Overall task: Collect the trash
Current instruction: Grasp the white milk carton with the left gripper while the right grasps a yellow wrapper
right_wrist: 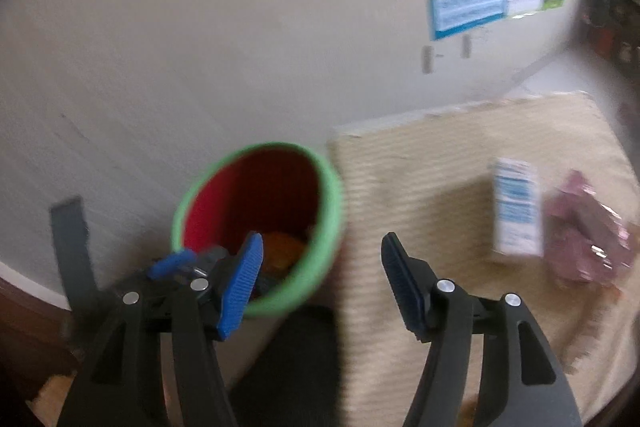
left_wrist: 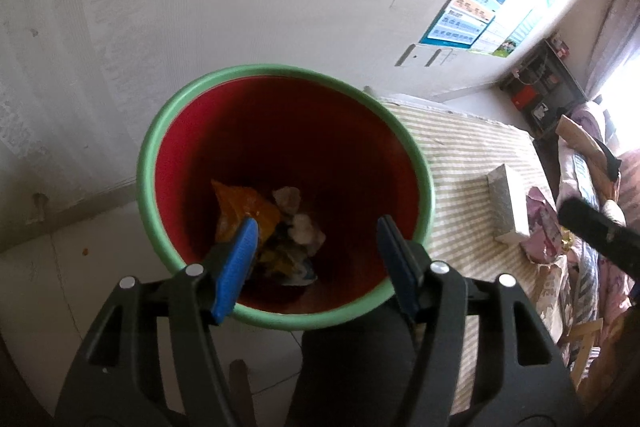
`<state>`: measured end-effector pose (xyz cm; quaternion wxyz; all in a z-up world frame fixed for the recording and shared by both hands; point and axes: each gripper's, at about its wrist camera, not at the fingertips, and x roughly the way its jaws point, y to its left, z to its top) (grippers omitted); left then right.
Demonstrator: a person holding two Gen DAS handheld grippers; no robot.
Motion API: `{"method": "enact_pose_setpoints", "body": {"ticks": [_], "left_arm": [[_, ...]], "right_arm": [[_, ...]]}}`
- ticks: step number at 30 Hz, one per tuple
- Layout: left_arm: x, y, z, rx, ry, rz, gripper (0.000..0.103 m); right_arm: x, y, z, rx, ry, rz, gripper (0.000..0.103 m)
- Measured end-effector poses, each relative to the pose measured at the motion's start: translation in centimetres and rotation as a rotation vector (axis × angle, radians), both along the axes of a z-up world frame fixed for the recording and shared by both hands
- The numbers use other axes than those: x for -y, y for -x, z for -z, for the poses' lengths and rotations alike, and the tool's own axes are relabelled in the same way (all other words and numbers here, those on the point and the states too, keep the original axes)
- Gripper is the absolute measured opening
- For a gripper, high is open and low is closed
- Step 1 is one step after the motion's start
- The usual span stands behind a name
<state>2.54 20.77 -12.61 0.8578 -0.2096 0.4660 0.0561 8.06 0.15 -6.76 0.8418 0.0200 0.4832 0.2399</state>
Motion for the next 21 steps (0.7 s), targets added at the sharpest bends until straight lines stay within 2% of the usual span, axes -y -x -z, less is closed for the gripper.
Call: {"method": "enact_pose_setpoints", "body": {"ticks": [5, 10, 13, 16, 21], "left_arm": [[2.1, -0.4, -0.4, 0.004, -0.006, 0.046, 0.059], [5.1, -0.9, -0.7, -0.002, -0.018, 0.114, 0.06], [7.0, -1.5, -1.2, 0.002, -0.029, 0.157, 0.059], [8.7, -2.0, -1.5, 0.003, -0.027, 0.186, 0.059], [12.7, -3.1, -2.0, 0.0, -0.048, 0.263, 0.06]], "right_arm": [[7.9, 1.6, 1.1, -0.016, 0.063, 0.149, 0.061], [14.1, 5.1, 4.8, -0.123, 0.11, 0.275, 0.061], [15.5, 7.3, 7.4, -0.185, 0.139, 0.287, 0.061], [16.1, 8.9, 9.3, -0.235, 0.112, 0.293, 0.061], [15.3, 9.0, 10.4, -0.243, 0.095, 0.258, 0.059]]}}
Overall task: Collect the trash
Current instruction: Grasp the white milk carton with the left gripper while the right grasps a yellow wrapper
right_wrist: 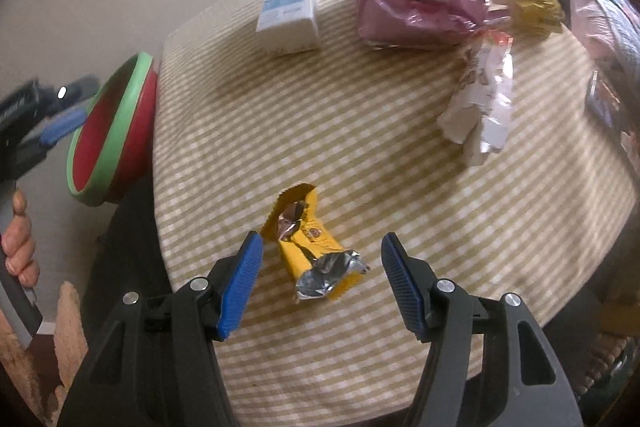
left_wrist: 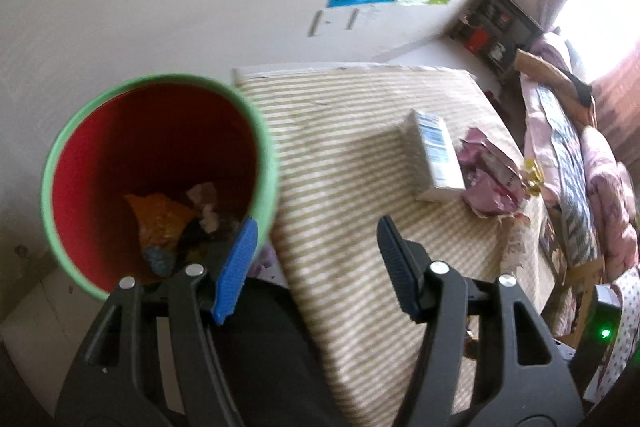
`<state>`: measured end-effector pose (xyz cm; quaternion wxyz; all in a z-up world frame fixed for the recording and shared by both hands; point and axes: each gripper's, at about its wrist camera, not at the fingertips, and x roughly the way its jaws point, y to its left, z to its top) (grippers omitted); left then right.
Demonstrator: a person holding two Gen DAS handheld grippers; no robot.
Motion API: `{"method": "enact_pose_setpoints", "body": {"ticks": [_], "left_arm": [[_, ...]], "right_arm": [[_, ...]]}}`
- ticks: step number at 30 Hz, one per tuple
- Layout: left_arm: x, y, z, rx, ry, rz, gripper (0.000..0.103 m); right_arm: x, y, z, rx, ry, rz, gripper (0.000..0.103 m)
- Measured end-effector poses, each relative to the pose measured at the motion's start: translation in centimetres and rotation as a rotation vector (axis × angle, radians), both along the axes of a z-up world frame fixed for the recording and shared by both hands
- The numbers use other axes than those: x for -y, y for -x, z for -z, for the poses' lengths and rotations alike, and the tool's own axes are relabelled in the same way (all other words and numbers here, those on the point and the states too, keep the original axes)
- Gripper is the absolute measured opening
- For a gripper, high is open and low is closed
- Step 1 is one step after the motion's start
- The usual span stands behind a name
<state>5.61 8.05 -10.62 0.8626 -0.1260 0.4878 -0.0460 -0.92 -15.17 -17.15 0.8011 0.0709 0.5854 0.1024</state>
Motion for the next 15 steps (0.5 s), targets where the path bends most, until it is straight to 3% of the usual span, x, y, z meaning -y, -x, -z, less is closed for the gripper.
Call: {"method": "enact_pose_setpoints", "body": {"ticks": [2, 4, 5, 7, 15], "left_arm": [[1.5, -0.5, -0.1, 0.0, -0.008, 0.034, 0.06], [3.7, -1.4, -0.2, 0.004, -0.023, 0.078, 0.059], [4.7, -1.9, -0.2, 0.007, -0.03, 0.095, 0.059], [7.0, -3.2, -0.1, 0.007, -0.043, 0.133, 0.06], [14.2, -10.1, 3.1, -0.046, -0.115, 0.189, 0.06]], "right_arm": [[-0.2, 0.0, 0.4, -0.007, -0.011, -0.005, 0.053], [-0.2, -0.1, 0.8, -0.019, -0.036, -0.005, 0.034], [0.0, -0.5, 1.2, -0.025, -0.044, -0.005, 0.032], [0.1, -0.2, 1.4, -0.023, -0.059, -0.007, 0.017], [0.9, 1.1, 0.4, 0.037, -0.071, 0.004, 0.016]]}}
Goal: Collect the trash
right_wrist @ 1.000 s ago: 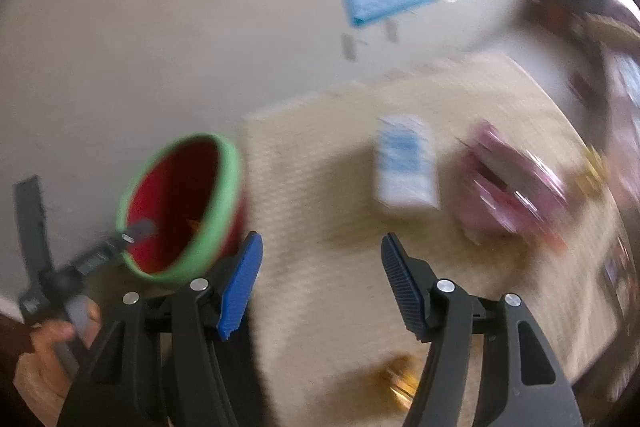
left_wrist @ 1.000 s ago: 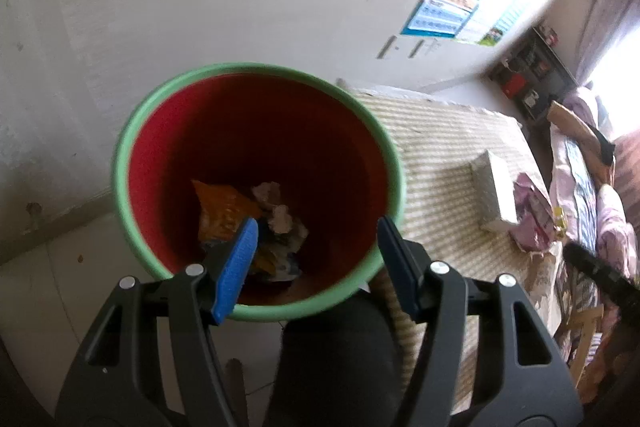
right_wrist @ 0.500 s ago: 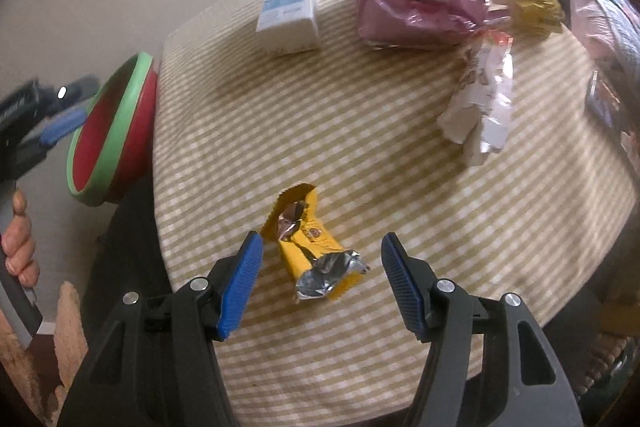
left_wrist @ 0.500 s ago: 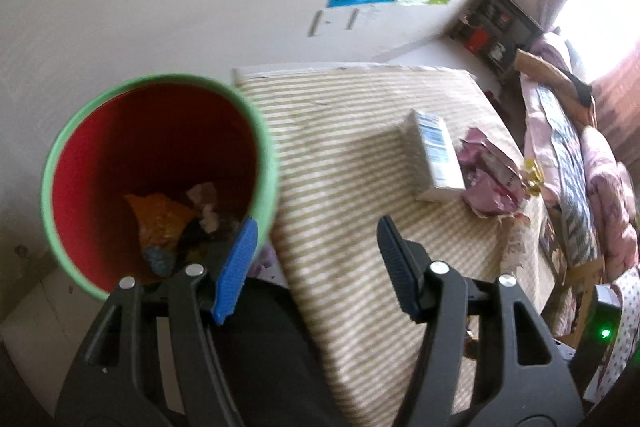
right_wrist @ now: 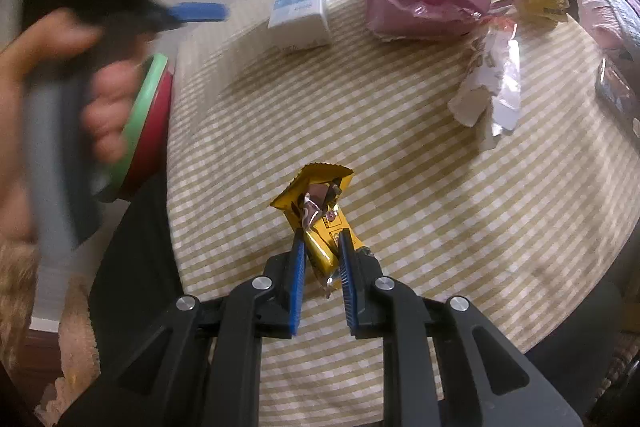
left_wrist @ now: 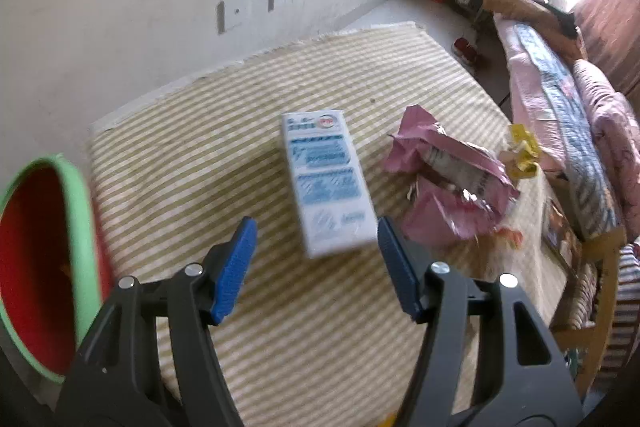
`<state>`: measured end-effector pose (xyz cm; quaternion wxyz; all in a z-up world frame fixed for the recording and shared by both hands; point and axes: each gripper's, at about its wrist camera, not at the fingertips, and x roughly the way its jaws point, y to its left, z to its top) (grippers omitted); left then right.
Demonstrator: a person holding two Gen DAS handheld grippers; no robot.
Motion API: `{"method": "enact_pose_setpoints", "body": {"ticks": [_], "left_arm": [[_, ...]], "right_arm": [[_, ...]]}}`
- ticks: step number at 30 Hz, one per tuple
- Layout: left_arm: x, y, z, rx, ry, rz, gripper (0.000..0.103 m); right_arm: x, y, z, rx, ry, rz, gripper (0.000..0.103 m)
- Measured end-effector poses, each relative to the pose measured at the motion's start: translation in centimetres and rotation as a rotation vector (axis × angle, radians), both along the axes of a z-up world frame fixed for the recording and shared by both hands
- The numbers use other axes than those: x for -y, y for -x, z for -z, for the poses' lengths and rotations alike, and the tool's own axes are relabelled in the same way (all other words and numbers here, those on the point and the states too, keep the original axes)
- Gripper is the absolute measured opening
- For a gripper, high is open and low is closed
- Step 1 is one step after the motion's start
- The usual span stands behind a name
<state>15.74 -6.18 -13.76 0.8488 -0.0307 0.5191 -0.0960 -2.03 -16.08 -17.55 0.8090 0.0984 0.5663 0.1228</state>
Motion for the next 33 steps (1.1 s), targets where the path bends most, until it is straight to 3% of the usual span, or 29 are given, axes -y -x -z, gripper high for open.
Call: {"method": "enact_pose_setpoints", "body": {"ticks": [7, 10, 14, 21, 33], "left_arm": [[3.5, -3.9, 2.7, -0.046, -0.117, 0.043, 0.06], [3.4, -4.7, 3.7, -0.076, -0.13, 0.039, 0.056], [2.6, -4.5, 3.7, -0.086, -0.09, 0.041, 0.053], [0.7, 1.8, 2.1, -0.041, -0.07, 0.127, 0.053], [-3.5, 10.1, 1.7, -0.061, 0.015, 0.068, 0.053]], "right_arm": [[1.5, -0.3, 0.1, -0.006, -0.025, 0.035, 0.017], [2.1, -0.3, 0.0, -0.006, -0.029, 0.04, 0.018], [2.7, -0.2, -0.3, -0.004, -0.031, 0.048, 0.018], [3.1, -0.1, -1.0, 0.007, -0.021, 0.06, 0.018], [1.7, 0.1, -1.4, 0.019, 0.016, 0.065, 0.018]]}}
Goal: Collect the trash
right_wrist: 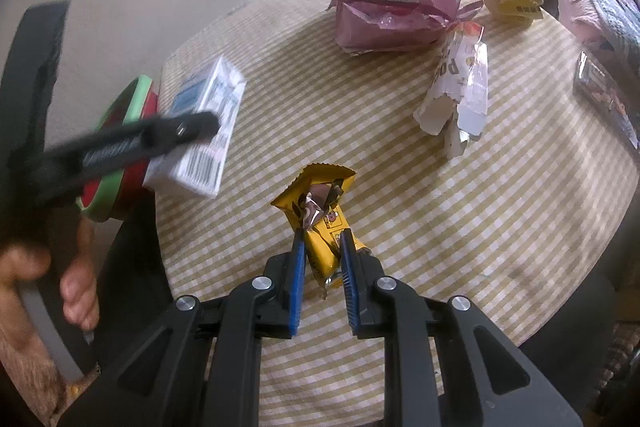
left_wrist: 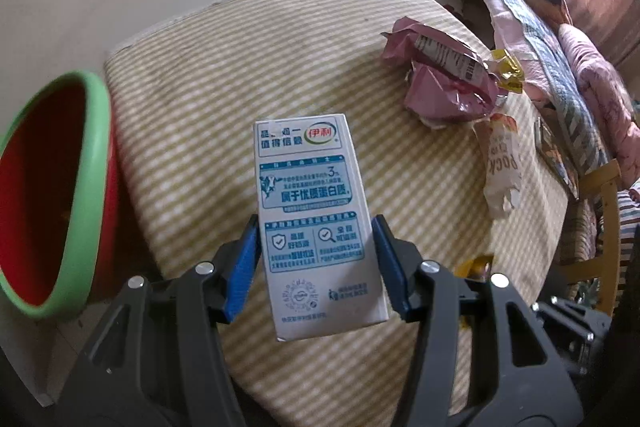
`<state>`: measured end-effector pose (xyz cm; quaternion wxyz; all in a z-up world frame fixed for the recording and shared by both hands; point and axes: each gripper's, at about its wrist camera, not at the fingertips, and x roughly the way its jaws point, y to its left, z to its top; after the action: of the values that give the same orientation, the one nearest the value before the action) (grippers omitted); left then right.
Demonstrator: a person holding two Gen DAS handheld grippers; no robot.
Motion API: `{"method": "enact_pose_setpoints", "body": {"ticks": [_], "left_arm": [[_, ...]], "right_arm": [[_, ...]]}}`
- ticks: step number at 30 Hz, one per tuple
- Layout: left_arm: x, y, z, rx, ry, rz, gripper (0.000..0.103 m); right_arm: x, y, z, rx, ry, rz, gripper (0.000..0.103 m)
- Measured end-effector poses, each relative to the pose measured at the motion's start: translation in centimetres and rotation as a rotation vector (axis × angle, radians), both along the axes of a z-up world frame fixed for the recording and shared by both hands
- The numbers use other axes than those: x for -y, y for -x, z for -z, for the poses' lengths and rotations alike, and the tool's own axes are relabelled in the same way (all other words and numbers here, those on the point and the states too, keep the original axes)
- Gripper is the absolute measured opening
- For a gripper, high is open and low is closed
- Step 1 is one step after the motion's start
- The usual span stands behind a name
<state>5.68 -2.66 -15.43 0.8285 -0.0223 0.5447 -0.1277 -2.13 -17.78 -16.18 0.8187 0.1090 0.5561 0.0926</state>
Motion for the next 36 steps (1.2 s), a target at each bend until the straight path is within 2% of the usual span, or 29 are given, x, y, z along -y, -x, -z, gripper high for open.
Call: {"method": "enact_pose_setpoints", "body": {"ticks": [10, 18, 27, 36], "left_arm": [[-1.7, 2.1, -0.3, -0.004, 0.017, -0.028, 0.053], [-1.6, 2.5, -1.4, 0.043, 0.004, -0.015, 0.053], [-2.5, 2.5, -2.5, 0.068, 0.029, -0.043, 0.053], [-3.4, 2.6, -2.5, 0.06, 0.045, -0.072, 0.053]], "right_arm": [[-0.1, 0.2, -0.4, 0.006, 0.012, 0.001, 0.017], [-0.6, 0.3, -0.9, 0.022, 0.019, -0.014, 0.017], [-0.9, 0.3, -1.7, 0.037, 0.025, -0.013, 0.018], [-1.1, -0.9, -2.9, 0.064, 0.024, -0.015, 0.018]]}}
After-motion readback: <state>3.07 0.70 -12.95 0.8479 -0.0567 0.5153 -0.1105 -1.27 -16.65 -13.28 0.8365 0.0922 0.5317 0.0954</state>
